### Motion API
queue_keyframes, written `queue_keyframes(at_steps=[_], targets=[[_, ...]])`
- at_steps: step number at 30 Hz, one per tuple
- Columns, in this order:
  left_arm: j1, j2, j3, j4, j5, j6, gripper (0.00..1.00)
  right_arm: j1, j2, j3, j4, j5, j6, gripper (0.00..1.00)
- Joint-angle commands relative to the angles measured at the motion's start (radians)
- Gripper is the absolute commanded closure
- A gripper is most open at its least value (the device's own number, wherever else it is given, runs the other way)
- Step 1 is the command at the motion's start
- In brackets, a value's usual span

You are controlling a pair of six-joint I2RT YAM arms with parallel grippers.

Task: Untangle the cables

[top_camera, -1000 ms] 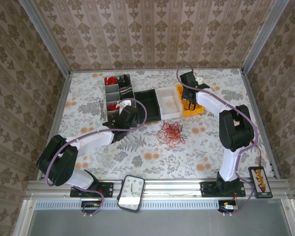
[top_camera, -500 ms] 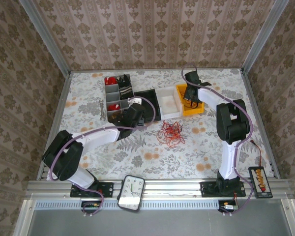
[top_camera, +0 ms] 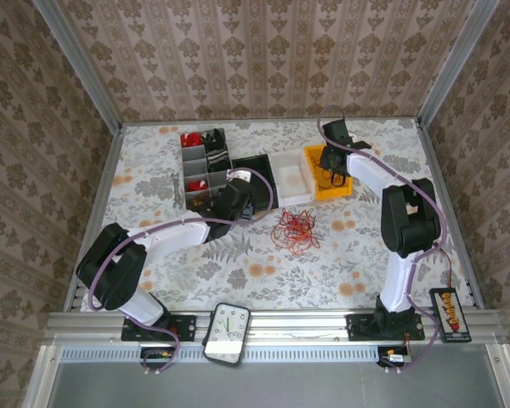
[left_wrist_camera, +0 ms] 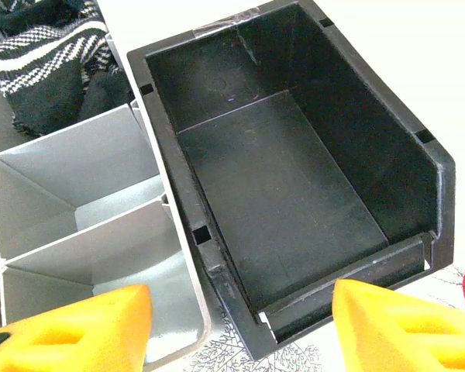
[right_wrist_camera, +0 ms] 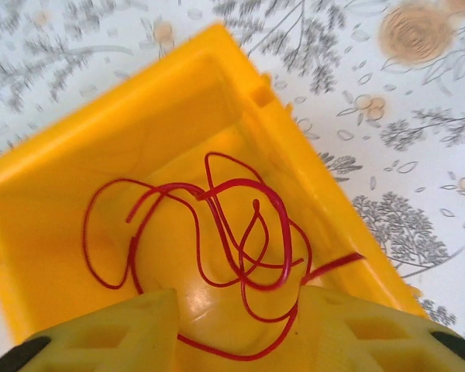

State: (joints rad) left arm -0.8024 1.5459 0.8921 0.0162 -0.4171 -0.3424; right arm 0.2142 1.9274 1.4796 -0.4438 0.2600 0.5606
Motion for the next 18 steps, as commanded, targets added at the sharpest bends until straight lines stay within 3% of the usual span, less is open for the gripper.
queue_keyframes(at_steps=[1,5,7,14,18], targets=[[-0.009,0.004,0.029,0.03,0.04,0.043,0.36,0.005,-0.098,-0.039,0.02,0.073,0.001,0.47],[-0.009,0.002,0.022,0.053,0.137,0.099,0.34,0.009,-0.211,-0.148,0.072,0.112,-0.011,0.44],[-0.009,-0.003,0.022,0.059,0.237,0.149,0.33,0.02,-0.272,-0.219,0.111,0.099,-0.041,0.46],[-0.009,0.011,0.079,-0.049,0.532,0.278,0.32,0.142,-0.441,-0.492,0.184,-0.144,-0.177,0.49],[-0.011,0.042,0.113,-0.085,0.561,0.293,0.34,0.203,-0.491,-0.618,0.239,-0.279,-0.18,0.53]])
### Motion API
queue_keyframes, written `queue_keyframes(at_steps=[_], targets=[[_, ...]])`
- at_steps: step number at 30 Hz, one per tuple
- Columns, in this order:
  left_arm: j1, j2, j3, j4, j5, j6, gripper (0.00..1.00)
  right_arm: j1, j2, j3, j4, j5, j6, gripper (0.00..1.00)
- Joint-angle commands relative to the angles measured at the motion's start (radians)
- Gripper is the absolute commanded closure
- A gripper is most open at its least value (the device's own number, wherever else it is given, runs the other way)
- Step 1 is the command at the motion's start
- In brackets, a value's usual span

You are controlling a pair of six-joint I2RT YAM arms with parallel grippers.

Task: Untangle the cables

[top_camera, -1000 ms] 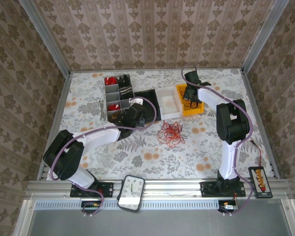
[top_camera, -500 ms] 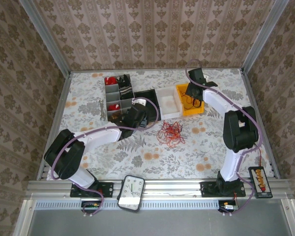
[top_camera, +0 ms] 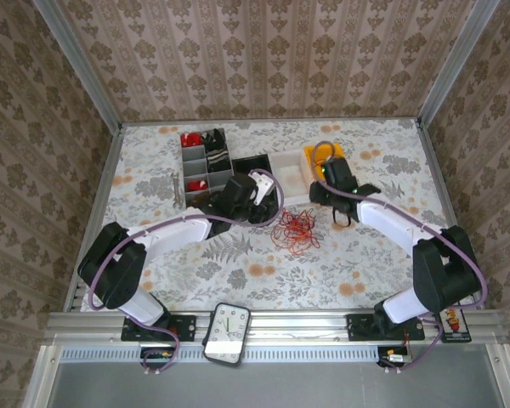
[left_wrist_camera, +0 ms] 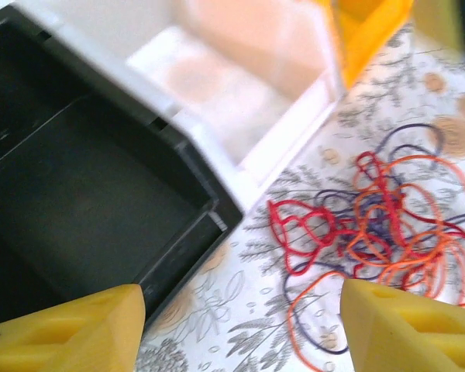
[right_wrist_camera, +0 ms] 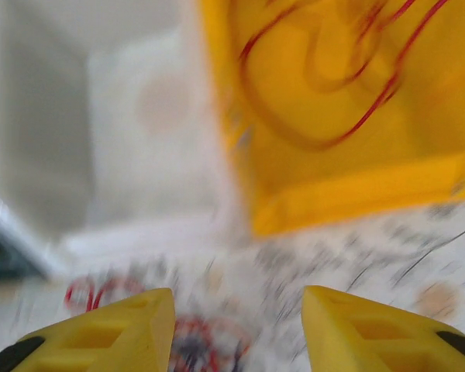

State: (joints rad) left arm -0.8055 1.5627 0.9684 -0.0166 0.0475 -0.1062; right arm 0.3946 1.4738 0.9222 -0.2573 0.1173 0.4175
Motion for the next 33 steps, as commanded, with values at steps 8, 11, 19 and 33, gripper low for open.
queue_keyframes(at_steps=[8,11,19,33], targets=[[-0.031,0.101,0.102,-0.096,0.092,0.09,0.36,0.052,-0.055,-0.098,0.052,-0.188,-0.034,0.59],[-0.03,0.105,0.094,-0.077,0.048,0.072,0.38,0.064,-0.075,-0.085,0.042,-0.137,-0.042,0.59],[0.01,0.082,0.022,-0.008,-0.051,-0.025,0.41,0.093,-0.075,-0.015,0.02,-0.108,-0.067,0.61],[0.027,0.064,-0.025,0.024,-0.092,-0.064,0.41,0.11,0.081,0.009,0.008,-0.221,-0.054,0.68]])
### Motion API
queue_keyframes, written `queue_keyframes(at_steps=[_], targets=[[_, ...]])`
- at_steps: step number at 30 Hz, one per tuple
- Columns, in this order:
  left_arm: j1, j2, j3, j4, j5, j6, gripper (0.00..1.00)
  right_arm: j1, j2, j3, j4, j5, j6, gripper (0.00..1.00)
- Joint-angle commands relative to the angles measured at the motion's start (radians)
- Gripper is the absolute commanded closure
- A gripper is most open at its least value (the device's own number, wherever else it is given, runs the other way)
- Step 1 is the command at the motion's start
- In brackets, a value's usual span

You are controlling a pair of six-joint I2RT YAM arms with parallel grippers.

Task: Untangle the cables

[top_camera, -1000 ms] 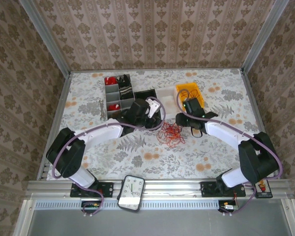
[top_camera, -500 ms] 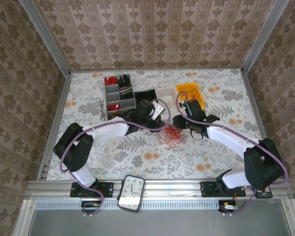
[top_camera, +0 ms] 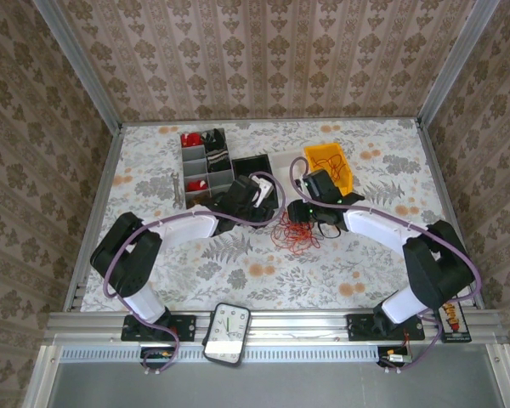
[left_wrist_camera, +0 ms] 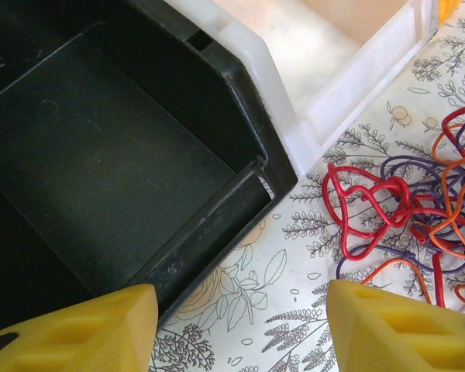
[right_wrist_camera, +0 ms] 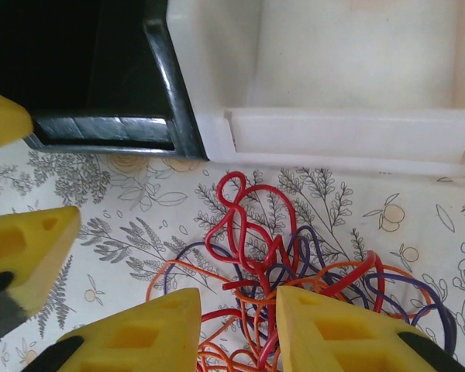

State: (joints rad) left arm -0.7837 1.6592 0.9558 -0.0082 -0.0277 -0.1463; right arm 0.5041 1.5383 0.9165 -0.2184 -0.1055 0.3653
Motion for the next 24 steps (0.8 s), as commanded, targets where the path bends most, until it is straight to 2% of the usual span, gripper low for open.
queue_keyframes(at_steps=[1,11,24], targets=[[0.005,-0.033,-0.013,0.017,-0.018,-0.025,0.4,-0.002,0.023,0.013,-0.032,0.014,0.004,0.68],[0.004,-0.027,-0.016,0.019,-0.021,-0.029,0.4,-0.018,0.06,0.01,-0.042,0.017,0.014,0.69],[-0.003,-0.004,-0.003,0.019,-0.012,-0.025,0.39,-0.019,-0.038,-0.024,-0.062,0.039,-0.001,0.68]])
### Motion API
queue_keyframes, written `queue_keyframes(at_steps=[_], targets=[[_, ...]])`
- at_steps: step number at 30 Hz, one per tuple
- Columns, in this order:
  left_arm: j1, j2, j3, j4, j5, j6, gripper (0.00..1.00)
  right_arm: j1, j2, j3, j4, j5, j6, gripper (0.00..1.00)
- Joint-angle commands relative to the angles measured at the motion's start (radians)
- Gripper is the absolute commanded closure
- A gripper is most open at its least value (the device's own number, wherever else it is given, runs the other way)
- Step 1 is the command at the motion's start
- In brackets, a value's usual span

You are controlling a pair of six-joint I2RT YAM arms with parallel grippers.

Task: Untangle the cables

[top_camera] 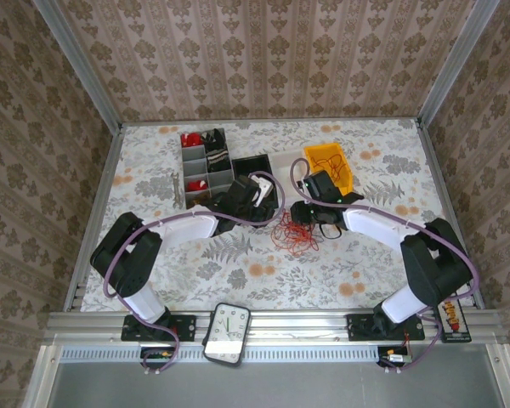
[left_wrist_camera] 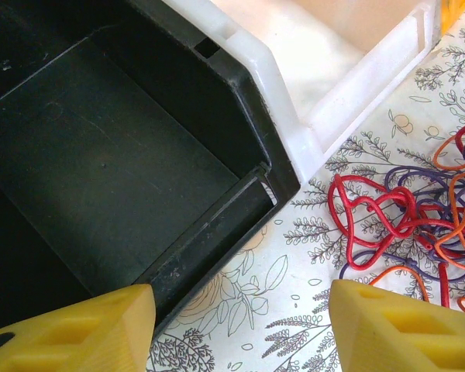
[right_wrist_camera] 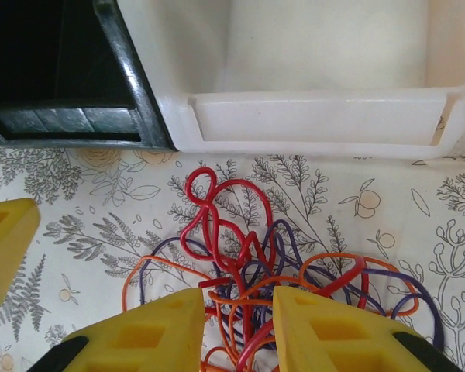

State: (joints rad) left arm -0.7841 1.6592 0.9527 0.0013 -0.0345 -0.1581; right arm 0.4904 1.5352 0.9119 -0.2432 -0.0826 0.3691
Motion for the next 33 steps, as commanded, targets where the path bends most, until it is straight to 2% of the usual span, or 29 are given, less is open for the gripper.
queue_keyframes(at_steps=[1,13,33], targets=[[-0.004,-0.004,0.0,0.011,-0.007,-0.014,0.39,-0.006,-0.039,-0.026,-0.04,0.017,-0.003,0.68],[-0.012,0.002,0.005,0.007,-0.016,-0.008,0.38,-0.006,-0.019,-0.053,-0.028,0.005,0.007,0.69],[-0.024,0.007,0.01,0.004,-0.015,0.009,0.38,-0.006,0.111,0.03,0.024,-0.022,0.021,0.71]])
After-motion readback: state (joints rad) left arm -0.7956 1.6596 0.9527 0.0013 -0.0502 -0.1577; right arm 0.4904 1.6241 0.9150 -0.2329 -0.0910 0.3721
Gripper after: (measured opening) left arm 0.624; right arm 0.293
